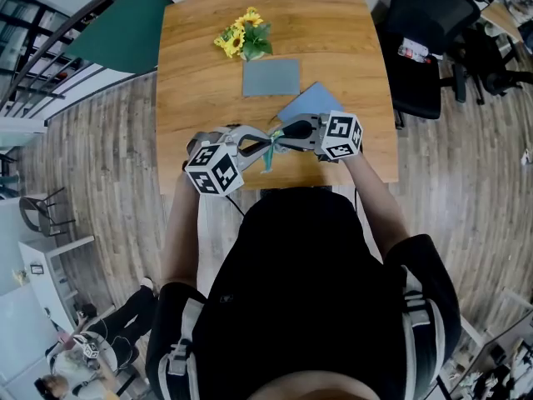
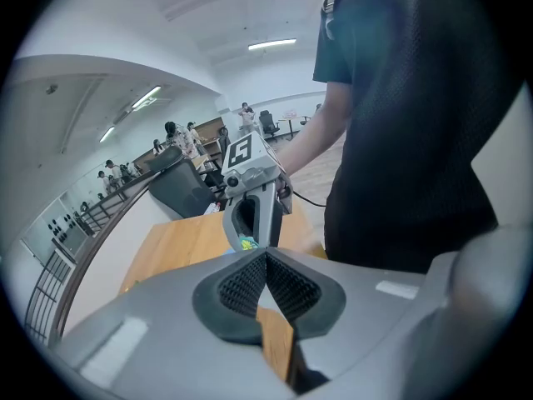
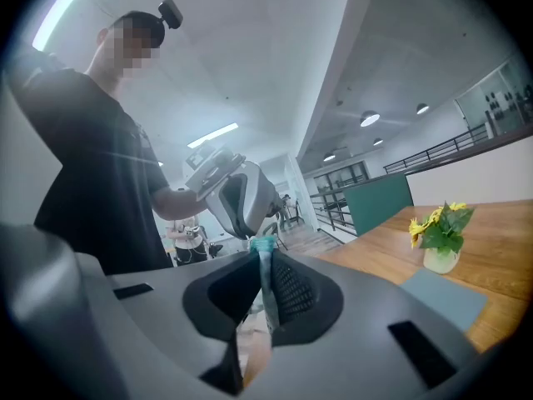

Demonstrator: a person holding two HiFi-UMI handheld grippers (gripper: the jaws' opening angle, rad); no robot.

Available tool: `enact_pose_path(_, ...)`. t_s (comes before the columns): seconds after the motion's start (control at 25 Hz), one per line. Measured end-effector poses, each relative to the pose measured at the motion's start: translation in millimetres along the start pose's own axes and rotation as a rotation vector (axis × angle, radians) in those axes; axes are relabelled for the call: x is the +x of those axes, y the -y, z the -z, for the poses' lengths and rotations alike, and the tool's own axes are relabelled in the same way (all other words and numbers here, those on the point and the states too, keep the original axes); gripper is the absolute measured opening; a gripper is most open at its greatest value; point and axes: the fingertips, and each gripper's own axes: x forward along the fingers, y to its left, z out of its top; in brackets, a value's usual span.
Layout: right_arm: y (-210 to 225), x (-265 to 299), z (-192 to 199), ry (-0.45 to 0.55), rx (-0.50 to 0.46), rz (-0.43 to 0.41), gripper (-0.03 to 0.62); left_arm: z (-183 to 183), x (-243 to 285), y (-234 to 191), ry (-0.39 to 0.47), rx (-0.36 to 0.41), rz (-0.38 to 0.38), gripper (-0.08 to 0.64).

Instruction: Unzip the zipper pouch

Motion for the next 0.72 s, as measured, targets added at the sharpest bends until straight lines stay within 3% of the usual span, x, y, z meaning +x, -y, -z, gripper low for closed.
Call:
enact_pose_path(0.48,13.4,-7.6,-12.8,0.081,0.052,0.008,0.029,1.6,-5.8,-11.2,0.009,-0.002,0.002,0.002)
enact_pose_path(0.72,22.7,-20.1,-18.7,0.171,0.109,0.044,0.026,2.6,-5.4,-12.3,0.007,-0.016,0.014,0.002)
